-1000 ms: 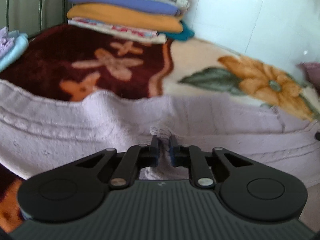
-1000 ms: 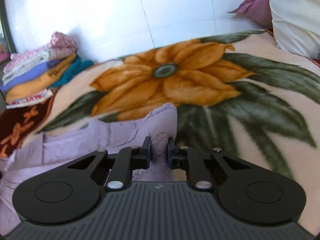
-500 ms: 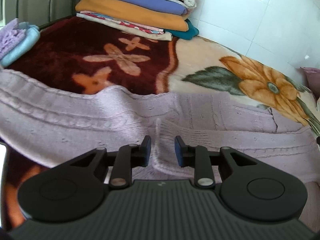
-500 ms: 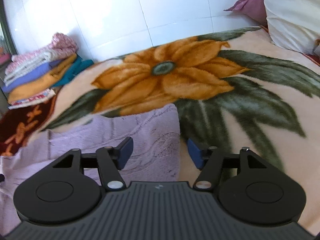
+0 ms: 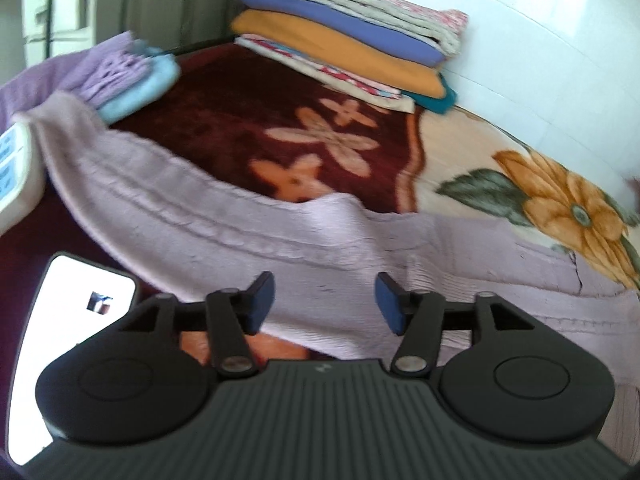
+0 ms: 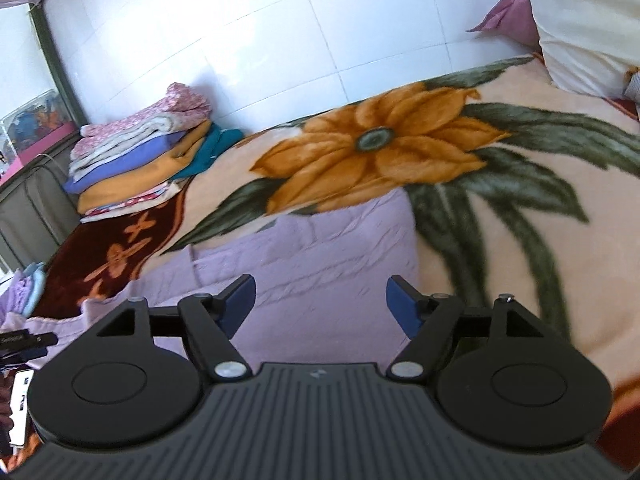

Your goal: Fold small clothes

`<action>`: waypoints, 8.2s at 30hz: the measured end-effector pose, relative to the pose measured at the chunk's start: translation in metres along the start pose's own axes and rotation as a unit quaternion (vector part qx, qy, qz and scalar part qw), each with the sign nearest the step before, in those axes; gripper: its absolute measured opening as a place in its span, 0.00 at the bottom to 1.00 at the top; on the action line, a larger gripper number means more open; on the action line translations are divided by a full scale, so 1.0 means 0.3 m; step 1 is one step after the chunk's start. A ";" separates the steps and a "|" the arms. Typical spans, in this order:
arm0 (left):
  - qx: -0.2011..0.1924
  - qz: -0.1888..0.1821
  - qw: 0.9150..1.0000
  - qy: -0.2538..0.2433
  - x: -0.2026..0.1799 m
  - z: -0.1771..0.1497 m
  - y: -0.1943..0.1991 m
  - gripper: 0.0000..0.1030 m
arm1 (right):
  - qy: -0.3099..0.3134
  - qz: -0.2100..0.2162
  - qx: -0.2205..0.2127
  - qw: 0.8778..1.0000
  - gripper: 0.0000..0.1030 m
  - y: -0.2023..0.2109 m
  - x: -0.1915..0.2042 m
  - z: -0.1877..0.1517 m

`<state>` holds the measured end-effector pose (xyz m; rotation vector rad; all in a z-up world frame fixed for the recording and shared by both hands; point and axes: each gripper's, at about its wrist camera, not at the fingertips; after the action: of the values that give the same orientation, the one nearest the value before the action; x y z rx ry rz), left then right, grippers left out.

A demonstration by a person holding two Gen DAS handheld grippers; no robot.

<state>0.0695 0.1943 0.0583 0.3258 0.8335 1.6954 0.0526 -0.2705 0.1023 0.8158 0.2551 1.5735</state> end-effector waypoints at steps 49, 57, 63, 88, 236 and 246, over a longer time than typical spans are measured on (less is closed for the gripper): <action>-0.097 -0.011 0.989 0.114 0.317 0.105 -0.143 0.08 | -0.029 -0.029 0.032 0.999 0.79 0.035 -0.012 -0.260; -0.155 -0.059 0.985 0.055 0.216 0.119 -0.014 0.08 | -0.024 -0.023 0.021 0.999 0.79 0.055 0.002 -0.253; -0.179 -0.101 0.978 0.030 0.103 0.126 0.066 0.08 | -0.020 -0.021 0.015 0.999 0.79 0.070 0.010 -0.248; -0.026 -0.196 0.979 -0.038 -0.372 -0.120 -0.113 0.09 | -0.038 0.001 0.015 0.999 0.79 0.074 -0.020 -0.255; 0.081 -0.139 0.983 -0.084 -0.204 -0.194 0.108 0.48 | 0.459 0.010 0.009 0.889 0.69 -0.262 0.648 -0.218; 0.077 -0.135 0.984 -0.087 -0.203 -0.182 0.109 0.48 | 0.465 0.004 0.017 0.885 0.19 -0.324 0.672 -0.223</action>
<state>0.0305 0.1155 0.0544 0.4394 0.8401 1.3333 0.0934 -0.0433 0.0662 0.0164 0.9679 1.8756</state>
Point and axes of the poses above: each gripper's, at about its wrist camera, not at the fingertips, and y roughly against the way its jaws point, x to its left, z to its top, and after that the axes turned 2 degrees about x, right-handed
